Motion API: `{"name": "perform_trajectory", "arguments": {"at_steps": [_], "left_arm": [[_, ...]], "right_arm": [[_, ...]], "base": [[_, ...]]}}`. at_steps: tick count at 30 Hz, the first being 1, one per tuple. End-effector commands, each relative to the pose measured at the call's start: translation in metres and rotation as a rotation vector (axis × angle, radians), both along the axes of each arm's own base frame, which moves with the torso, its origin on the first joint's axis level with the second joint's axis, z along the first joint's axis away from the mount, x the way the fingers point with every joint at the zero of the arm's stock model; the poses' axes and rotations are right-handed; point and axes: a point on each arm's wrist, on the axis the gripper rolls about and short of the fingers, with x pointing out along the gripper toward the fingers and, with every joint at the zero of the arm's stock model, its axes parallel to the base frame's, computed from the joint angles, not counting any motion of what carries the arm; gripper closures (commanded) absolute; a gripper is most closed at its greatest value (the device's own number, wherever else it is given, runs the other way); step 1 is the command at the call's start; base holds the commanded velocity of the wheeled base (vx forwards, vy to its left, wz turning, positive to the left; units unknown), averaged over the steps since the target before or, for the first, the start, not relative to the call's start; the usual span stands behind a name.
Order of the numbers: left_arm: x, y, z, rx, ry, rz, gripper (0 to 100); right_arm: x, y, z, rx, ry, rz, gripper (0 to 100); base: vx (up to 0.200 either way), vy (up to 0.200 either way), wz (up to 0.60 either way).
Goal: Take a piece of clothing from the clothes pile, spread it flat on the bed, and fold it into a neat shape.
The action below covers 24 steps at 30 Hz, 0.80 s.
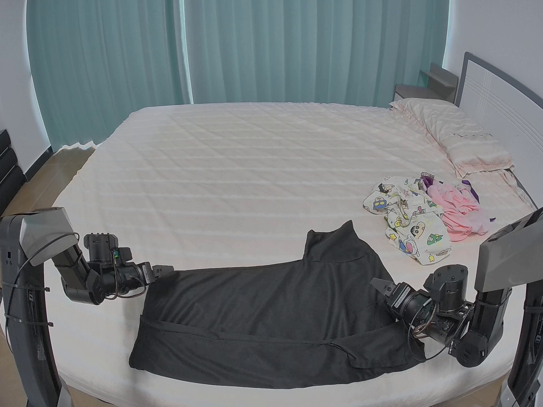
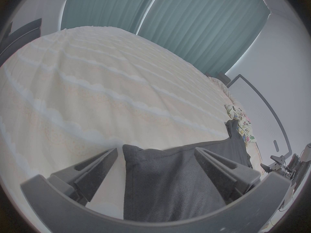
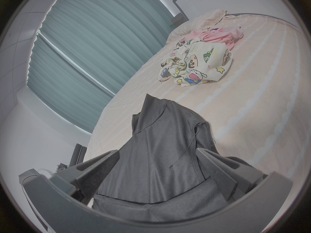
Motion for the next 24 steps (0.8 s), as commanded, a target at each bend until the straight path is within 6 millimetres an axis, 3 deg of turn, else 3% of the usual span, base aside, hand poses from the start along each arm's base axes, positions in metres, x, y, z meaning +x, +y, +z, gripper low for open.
{"name": "perform_trajectory", "arguments": {"at_steps": [1, 2, 3, 10, 17, 18, 20, 24], "left_arm": [[0.001, -0.001, -0.003, -0.008, 0.006, -0.005, 0], [0.001, -0.001, -0.004, -0.009, 0.009, -0.006, 0], [0.000, -0.001, -0.004, -0.009, 0.011, -0.006, 100], [0.002, 0.001, 0.002, 0.002, -0.042, 0.008, 100], [-0.003, 0.006, 0.009, 0.010, -0.084, 0.029, 100], [-0.003, 0.006, 0.009, 0.010, -0.084, 0.029, 100], [-0.006, 0.007, 0.014, 0.017, -0.085, 0.042, 100], [-0.011, 0.007, 0.012, 0.023, -0.068, 0.052, 100]], "right_arm": [[0.001, -0.001, 0.003, 0.007, -0.018, -0.004, 0], [0.002, -0.001, 0.003, 0.008, -0.020, -0.005, 0], [0.002, -0.001, 0.003, 0.009, -0.021, -0.007, 0], [0.027, -0.006, 0.011, 0.000, -0.094, -0.008, 0], [0.093, -0.018, 0.013, -0.103, -0.071, 0.092, 0], [0.093, -0.018, 0.013, -0.103, -0.071, 0.092, 0], [0.118, -0.018, 0.014, -0.117, -0.049, 0.146, 0], [0.137, -0.018, 0.015, -0.163, -0.093, 0.231, 0]], "base": [[0.000, 0.000, 0.00], [0.000, 0.000, 0.00], [0.000, 0.000, 0.00], [0.000, 0.000, 0.00], [0.000, 0.000, 0.00], [0.000, 0.000, 0.00], [0.000, 0.000, 0.00], [0.000, 0.000, 0.00]]}}
